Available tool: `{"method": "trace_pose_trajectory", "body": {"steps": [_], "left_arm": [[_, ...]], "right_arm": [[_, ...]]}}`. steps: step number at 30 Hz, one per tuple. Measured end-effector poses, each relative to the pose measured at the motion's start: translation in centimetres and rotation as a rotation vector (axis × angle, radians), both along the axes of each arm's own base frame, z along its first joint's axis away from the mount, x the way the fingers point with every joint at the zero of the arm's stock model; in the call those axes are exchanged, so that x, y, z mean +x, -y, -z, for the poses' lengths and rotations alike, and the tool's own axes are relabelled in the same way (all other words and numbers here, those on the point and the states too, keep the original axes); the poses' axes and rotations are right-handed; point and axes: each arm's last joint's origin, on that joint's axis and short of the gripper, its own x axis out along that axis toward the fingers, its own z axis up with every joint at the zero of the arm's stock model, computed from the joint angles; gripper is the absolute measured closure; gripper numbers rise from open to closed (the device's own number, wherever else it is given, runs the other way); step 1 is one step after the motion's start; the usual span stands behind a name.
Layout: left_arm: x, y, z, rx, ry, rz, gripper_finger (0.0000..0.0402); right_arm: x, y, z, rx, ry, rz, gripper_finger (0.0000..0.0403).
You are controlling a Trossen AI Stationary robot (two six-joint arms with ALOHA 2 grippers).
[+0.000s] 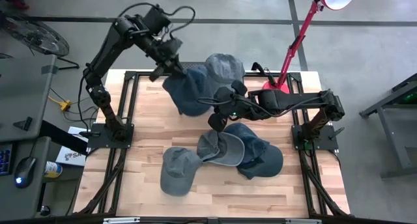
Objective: Pick & Place hat
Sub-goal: Put the left blue cap on the shelf
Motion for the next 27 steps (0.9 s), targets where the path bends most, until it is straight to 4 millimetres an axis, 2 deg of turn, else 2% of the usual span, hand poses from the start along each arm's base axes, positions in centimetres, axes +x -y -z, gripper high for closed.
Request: {"method": "trace_pose_trajectory", "body": {"steps": [5,11,17,27], "left_arm": [[-1.3,-2.1,0.1,0.003,0.032,-0.042,0.0401],[-1.5,-3.8,0.8,0.035,0.014,-0.076,0.0401],[-0.9,-5.6,2.0,0.05,-0.004,-0.074,0.0402],[1.2,-7.8,4.6,0.024,-0.036,-0.032,0.0402]], "right_arm": [[-0.2,0.1,0.1,-0.022,-0.014,0.043,0.0289],[-0.3,0.3,0.2,-0.038,-0.02,0.079,0.0289],[-0.4,0.5,0.2,-0.036,-0.019,0.102,0.0289],[-0.7,0.8,0.5,-0.017,-0.046,0.131,0.0289]]}}
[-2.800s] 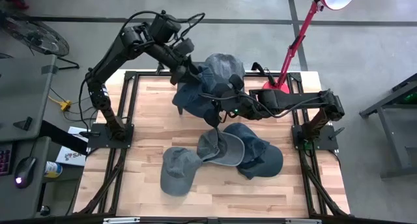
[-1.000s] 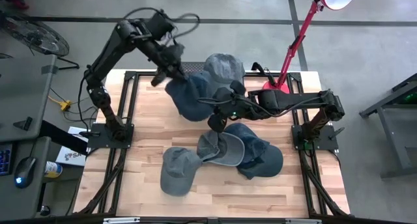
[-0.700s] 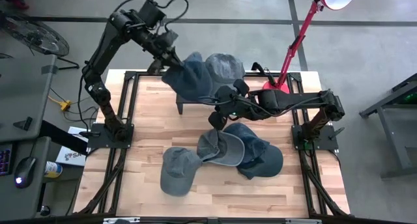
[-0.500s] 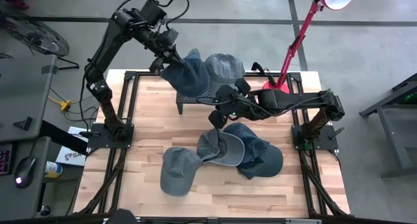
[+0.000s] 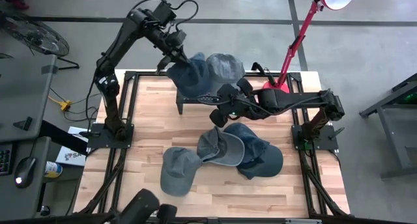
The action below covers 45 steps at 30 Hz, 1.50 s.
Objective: Pick & Place hat
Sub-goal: Put the left blue cap on the shelf
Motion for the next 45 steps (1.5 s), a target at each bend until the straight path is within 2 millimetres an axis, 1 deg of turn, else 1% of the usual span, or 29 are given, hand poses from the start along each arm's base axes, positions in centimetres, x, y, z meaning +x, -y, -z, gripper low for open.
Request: {"method": "trace_pose_trajectory", "body": {"steps": [5,11,18,23,27,31,34,38,42,45], "left_arm": [[0.9,-1.2,1.6,0.007,-0.068,-0.02,0.0401],[1.9,-2.7,3.3,0.068,-0.168,-0.076,0.0402],[2.8,-3.7,3.5,0.12,-0.135,-0.117,0.0402],[2.9,-3.8,3.3,0.121,-0.115,-0.131,0.0402],[2.7,-3.5,3.4,0.066,-0.119,-0.107,0.0402],[2.8,-3.0,3.7,0.035,-0.13,-0.07,0.0402],[2.8,-3.1,3.9,0.043,-0.152,-0.079,0.0402],[2.7,-3.1,4.0,0.032,-0.162,-0.081,0.0402],[2.7,-3.1,4.0,-0.004,-0.191,-0.124,0.0402],[2.7,-3.1,4.1,-0.007,-0.209,-0.145,0.0402]], "right_arm": [[0.0,0.3,0.0,0.004,0.007,0.019,0.0289],[0.0,0.7,0.0,0.007,0.01,0.034,0.0289],[0.0,1.7,0.0,0.023,0.019,0.079,0.0289],[-0.2,2.9,0.2,0.029,-0.013,0.099,0.0289],[-0.3,4.1,0.2,0.009,-0.036,0.112,0.0289],[-0.5,5.8,0.2,-0.022,-0.069,0.13,0.0289],[-0.8,7.4,0.2,-0.041,-0.102,0.138,0.0289],[-0.9,9.9,0.2,0.031,-0.1,0.058,0.0289],[-0.5,12.0,0.2,0.128,-0.048,-0.147,0.0289],[-0.2,12.9,0.3,0.13,-0.042,-0.304,0.0289]]}}
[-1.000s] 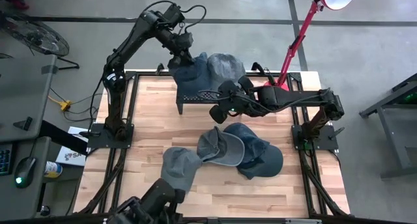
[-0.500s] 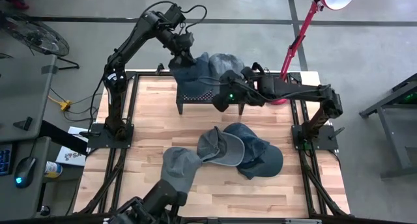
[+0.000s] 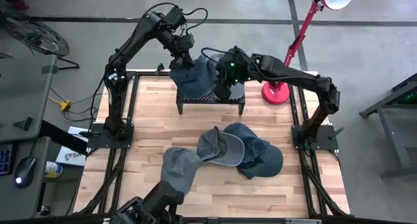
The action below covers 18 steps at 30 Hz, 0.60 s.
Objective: Pick & Place hat
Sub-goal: Put the left blue cap on the shelf
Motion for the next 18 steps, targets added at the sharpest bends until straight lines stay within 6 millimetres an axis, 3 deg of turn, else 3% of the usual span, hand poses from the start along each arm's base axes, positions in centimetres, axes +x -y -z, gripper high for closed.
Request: {"method": "trace_pose_trajectory", "body": {"steps": [9,18], "left_arm": [[0.1,0.0,0.0,-0.017,-0.003,-0.027,0.0402],[0.1,0.0,0.0,-0.027,0.004,-0.021,0.0402]], "right_arm": [[1.3,1.4,1.6,-0.174,-0.078,-0.227,0.0289],[2.5,3.0,1.0,-0.406,-0.024,-0.185,0.0289]]}}
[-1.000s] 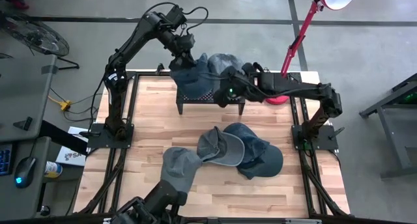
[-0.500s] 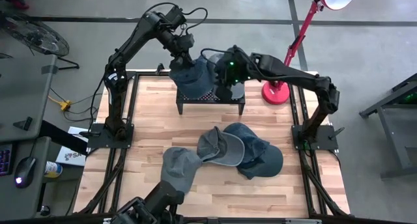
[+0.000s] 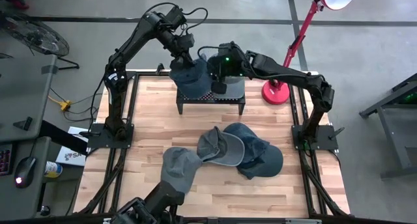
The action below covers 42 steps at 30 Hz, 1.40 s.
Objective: Pick & Place hat
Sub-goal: Put the left blue cap on the shelf
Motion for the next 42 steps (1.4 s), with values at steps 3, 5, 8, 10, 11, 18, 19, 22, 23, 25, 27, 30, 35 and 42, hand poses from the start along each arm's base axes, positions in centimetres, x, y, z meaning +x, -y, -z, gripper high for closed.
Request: {"method": "trace_pose_trajectory", "body": {"steps": [3,5,8,10,11,18,19,22,23,25,27,30,35,42], "left_arm": [[0.1,0.1,0.0,-0.006,0.007,0.009,0.0402],[0.3,0.4,0.0,-0.007,0.01,0.02,0.0402],[0.5,0.6,0.0,-0.006,0.012,0.032,0.0402],[0.7,0.8,0.0,-0.004,0.014,0.041,0.0402],[0.7,0.8,0.0,-0.004,0.013,0.041,0.0402],[0.9,1.2,0.0,-0.014,0.001,0.051,0.0401],[0.9,1.2,0.0,-0.018,-0.002,0.051,0.0402],[1.0,1.4,0.0,-0.019,-0.006,0.055,0.0401],[1.0,1.4,0.0,-0.014,-0.011,0.053,0.0402],[1.0,1.4,0.1,-0.007,-0.02,0.048,0.0401],[0.9,1.4,0.1,-0.012,-0.025,0.042,0.0401],[0.9,1.4,0.1,-0.013,-0.024,0.041,0.0401],[0.9,1.5,-0.3,-0.013,-0.016,0.032,0.0401],[1.0,1.7,-0.6,-0.007,-0.012,0.03,0.0401]], "right_arm": [[0.1,0.7,-0.5,-0.037,0.055,0.005,0.0289],[0.0,1.3,-0.9,-0.03,0.099,-0.026,0.0289],[-0.2,2.0,-1.0,-0.064,0.1,-0.066,0.0289],[-0.5,2.6,-1.0,-0.084,0.089,-0.078,0.0289],[-0.6,2.9,-1.0,-0.08,0.09,-0.082,0.0289],[-1.2,3.6,-0.7,-0.055,0.073,-0.19,0.0289],[-1.1,3.7,-0.8,-0.068,0.076,-0.197,0.0289],[-1.3,3.9,-0.9,-0.088,0.077,-0.226,0.0289],[-1.3,4.0,-0.9,-0.091,0.076,-0.242,0.0289],[-1.3,4.0,-0.8,-0.099,0.073,-0.263,0.0289],[-1.3,4.0,-0.9,-0.113,0.075,-0.269,0.0289],[-1.3,4.2,-1.0,-0.127,0.086,-0.3,0.0289],[-1.2,4.6,-0.6,-0.139,0.077,-0.32,0.0289],[-0.1,5.4,0.7,-0.154,0.067,-0.325,0.0289]]}}
